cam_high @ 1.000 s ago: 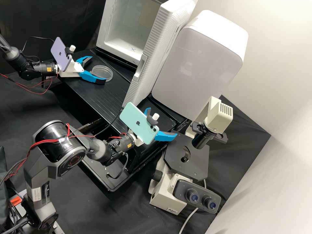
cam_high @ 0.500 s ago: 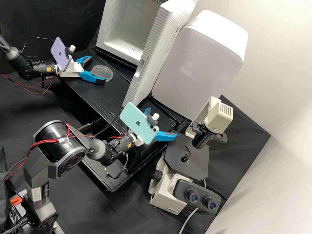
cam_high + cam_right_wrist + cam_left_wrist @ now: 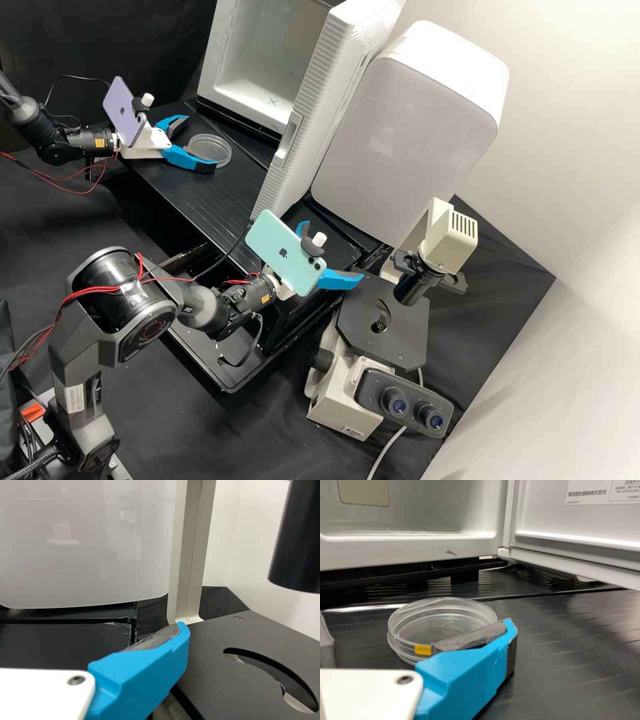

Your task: Place the petri dish in the incubator

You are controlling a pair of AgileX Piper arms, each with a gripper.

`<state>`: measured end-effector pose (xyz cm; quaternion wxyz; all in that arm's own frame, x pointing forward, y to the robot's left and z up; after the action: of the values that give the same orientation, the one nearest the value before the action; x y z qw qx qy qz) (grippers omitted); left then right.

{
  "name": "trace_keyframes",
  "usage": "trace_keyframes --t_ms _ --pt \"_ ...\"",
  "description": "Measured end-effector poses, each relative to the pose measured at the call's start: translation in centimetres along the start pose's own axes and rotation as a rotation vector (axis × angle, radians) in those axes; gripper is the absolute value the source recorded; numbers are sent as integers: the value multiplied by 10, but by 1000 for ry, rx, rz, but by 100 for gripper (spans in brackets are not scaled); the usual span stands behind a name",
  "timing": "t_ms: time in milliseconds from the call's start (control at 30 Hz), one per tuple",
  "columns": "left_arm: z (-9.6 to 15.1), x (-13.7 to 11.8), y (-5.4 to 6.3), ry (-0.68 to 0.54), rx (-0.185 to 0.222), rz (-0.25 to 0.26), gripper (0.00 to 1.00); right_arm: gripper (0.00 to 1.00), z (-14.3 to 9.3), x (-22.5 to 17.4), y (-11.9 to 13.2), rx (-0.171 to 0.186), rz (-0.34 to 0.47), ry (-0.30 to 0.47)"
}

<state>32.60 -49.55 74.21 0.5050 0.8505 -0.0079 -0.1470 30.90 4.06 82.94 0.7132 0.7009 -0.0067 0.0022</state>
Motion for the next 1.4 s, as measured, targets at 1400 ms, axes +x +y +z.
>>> trace_keyframes --t_ms 1400 --pt "3 6 4 -1 10 -3 0 100 0 0 0 0 0 0"
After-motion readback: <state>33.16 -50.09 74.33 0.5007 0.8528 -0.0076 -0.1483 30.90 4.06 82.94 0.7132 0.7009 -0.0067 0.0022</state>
